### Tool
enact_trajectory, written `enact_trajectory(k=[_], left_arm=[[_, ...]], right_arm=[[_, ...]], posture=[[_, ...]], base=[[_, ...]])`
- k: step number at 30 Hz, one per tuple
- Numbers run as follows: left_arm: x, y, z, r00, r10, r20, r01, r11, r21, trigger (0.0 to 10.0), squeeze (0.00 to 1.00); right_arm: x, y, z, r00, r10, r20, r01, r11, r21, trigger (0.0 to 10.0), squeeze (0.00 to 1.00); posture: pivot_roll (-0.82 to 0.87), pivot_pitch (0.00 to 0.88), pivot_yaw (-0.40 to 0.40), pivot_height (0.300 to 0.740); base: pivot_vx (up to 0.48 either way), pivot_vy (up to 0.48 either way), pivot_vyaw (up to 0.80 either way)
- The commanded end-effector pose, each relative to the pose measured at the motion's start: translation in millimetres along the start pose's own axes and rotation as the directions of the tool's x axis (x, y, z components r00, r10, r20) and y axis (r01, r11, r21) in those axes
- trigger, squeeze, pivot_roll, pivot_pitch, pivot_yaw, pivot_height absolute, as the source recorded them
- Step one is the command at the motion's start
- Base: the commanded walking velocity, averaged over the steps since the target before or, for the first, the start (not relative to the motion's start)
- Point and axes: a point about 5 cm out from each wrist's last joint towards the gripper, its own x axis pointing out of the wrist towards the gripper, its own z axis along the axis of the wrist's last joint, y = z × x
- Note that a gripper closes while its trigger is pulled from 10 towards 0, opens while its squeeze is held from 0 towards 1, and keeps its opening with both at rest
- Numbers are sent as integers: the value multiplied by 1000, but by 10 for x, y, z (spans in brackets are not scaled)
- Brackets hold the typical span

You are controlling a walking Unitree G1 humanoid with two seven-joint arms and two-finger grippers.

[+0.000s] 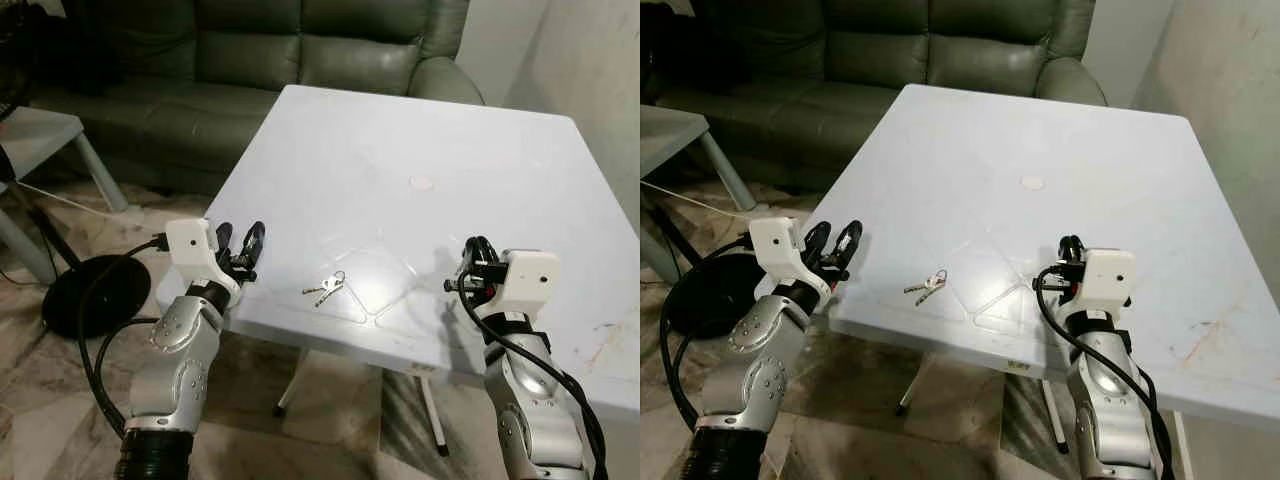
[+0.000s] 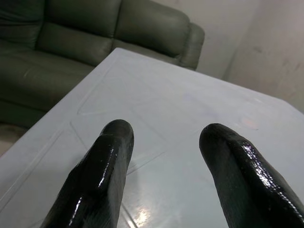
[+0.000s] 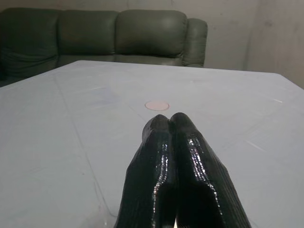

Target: Hang keys on a hook

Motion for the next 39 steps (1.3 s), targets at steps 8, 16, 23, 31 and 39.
enact_trajectory(k=[8, 16, 23, 31, 39], left_arm=[[36, 23, -58, 1000, 8, 3, -8, 1000, 6, 10000, 0], [35, 42, -47, 1000, 14, 9, -14, 1000, 3, 10000, 0], [65, 123, -3, 999, 39, 27, -40, 999, 8, 10000, 0], [51, 142, -29, 999, 46, 12, -47, 999, 22, 10000, 0], [71, 153, -48, 998, 56, 5, -56, 998, 19, 10000, 0]], right_arm=[[24, -12, -52, 999, -32, -19, 31, 999, -8, 10000, 0], [45, -25, -63, 999, -40, -23, 39, 999, -37, 10000, 0], [65, -27, -58, 999, -38, -28, 37, 999, -39, 10000, 0], [72, -33, -61, 999, -33, -29, 32, 998, -51, 10000, 0], [75, 16, -52, 1000, -12, -25, 11, 998, -58, 10000, 0]], posture=[[55, 47, -8, 740], [57, 63, -17, 740], [57, 79, -18, 740], [61, 78, -22, 740], [56, 72, -27, 740]], base=[[0, 0, -194], [0, 0, -764], [0, 0, -763], [0, 0, -763], [0, 0, -756]])
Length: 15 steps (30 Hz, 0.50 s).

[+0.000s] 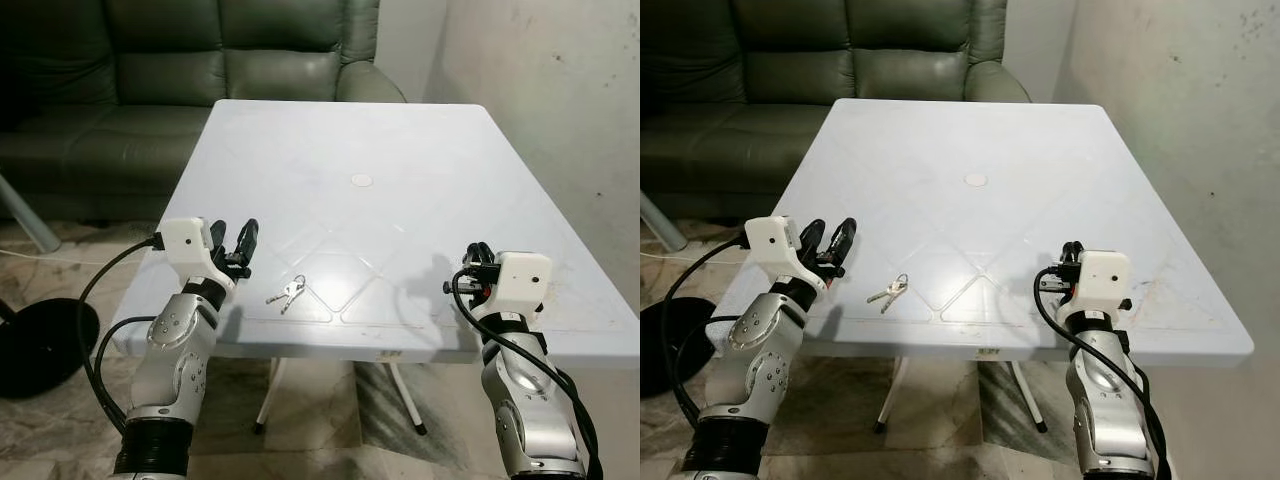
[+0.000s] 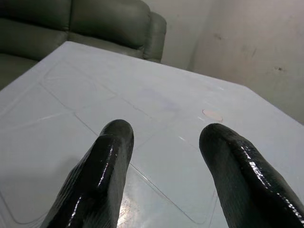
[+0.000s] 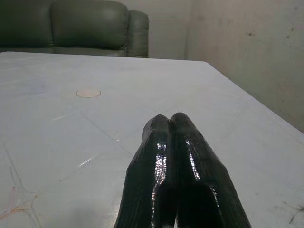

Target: Hang keys on a hook

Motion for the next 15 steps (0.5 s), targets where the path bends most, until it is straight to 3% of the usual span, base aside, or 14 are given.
enact_trajectory(k=[1, 15], left_arm=[[22, 19, 26, 1000, 11, 7, -11, 1000, 4, 10000, 0], [31, 31, 16, 1000, 14, -3, -14, 1000, -7, 10000, 0]], right_arm=[[15, 30, 33, 1000, 18, 9, -18, 1000, -13, 10000, 0], [20, 75, 33, 999, 32, 10, -32, 999, -8, 10000, 0]], posture=[[56, 72, -27, 740], [58, 64, -29, 740]], base=[[0, 0, -756], [0, 0, -752]])
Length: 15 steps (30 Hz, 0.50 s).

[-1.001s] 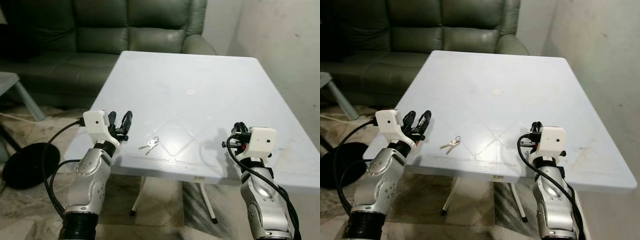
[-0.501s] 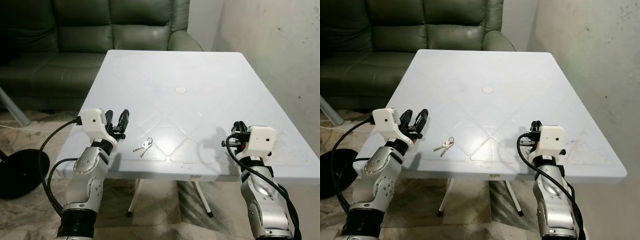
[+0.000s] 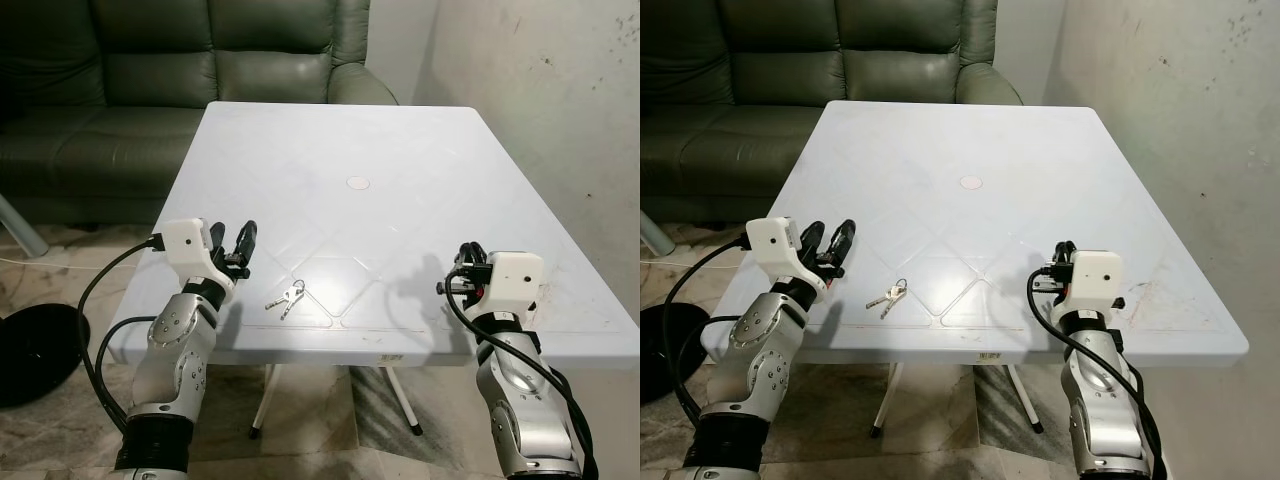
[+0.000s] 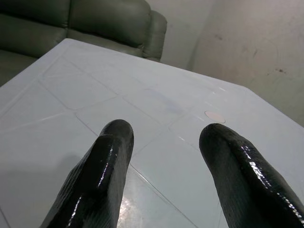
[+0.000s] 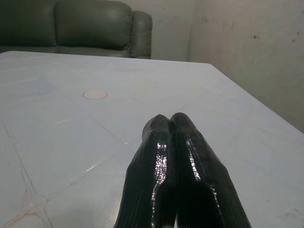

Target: Hang keys on a hook

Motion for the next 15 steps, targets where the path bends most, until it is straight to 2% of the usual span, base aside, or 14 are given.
enact_trajectory(k=[1, 7, 15], left_arm=[[11, 15, 8, 1000, 7, -7, -7, 1000, -4, 10000, 0], [16, 22, 7, 1000, 14, -9, -14, 1000, -4, 10000, 0], [32, 37, 9, 999, 45, -23, -45, 999, -11, 10000, 0]], right_arm=[[24, 11, 38, 1000, 10, 11, -10, 1000, -10, 10000, 0], [30, 24, 38, 1000, 14, 11, -13, 1000, -8, 10000, 0], [29, 38, 37, 1000, 16, 8, -16, 1000, -5, 10000, 0]], posture=[[60, 64, -30, 740], [62, 64, -30, 740], [63, 67, -28, 740]], base=[[0, 480, -750], [0, 471, -748], [0, 0, -748]])
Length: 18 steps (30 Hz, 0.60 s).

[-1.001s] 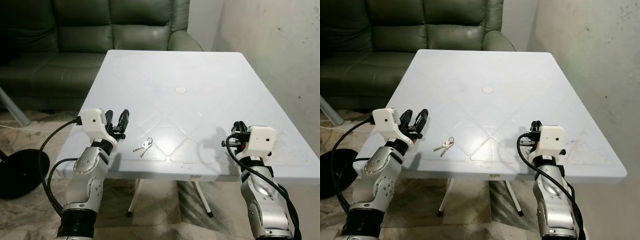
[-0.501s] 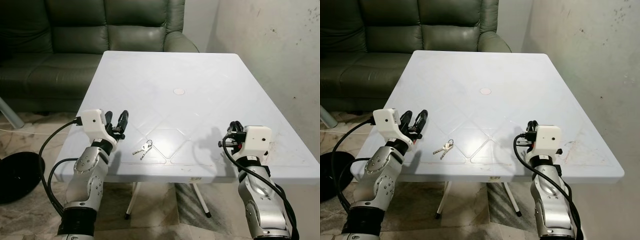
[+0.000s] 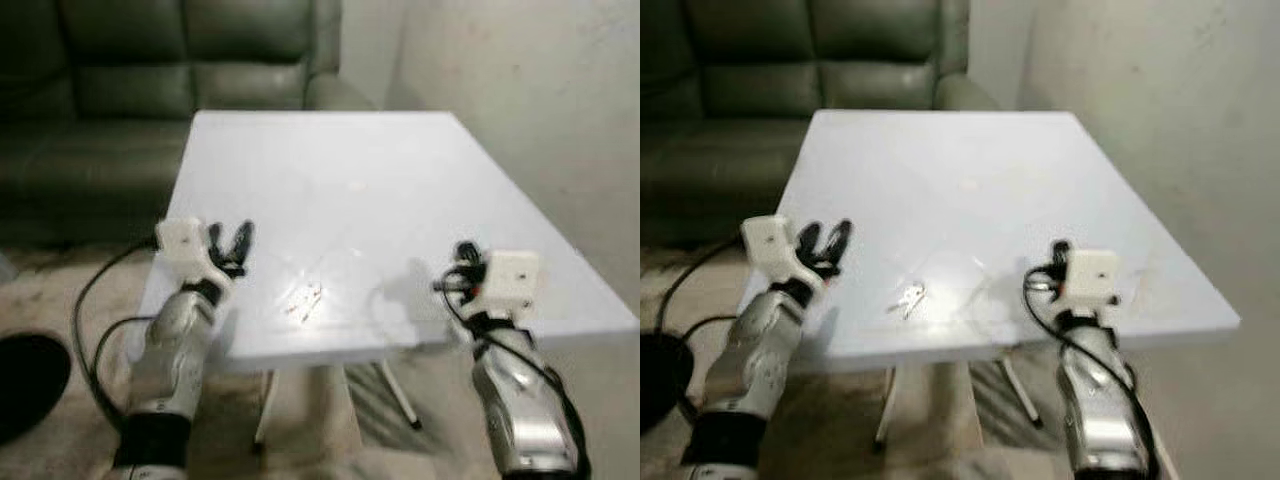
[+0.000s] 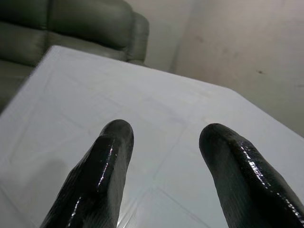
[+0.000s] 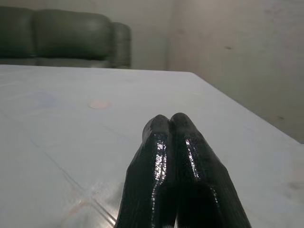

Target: Hang keys on a hook

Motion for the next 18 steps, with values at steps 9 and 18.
enact_trajectory(k=[9, 18], left_arm=[[43, -74, -26, 999, 0, -33, 0, 1000, -8, 10000, 0], [44, -69, -18, 999, 10, -35, -10, 1000, -3, 10000, 0]], right_arm=[[1, -71, 14, 1000, -26, -3, 26, 1000, -15, 10000, 0], [8, -65, 19, 1000, -24, -3, 24, 1000, -11, 10000, 0]], posture=[[63, 67, -28, 740], [70, 78, -31, 740]], base=[[0, 0, -742], [0, 0, -738]])
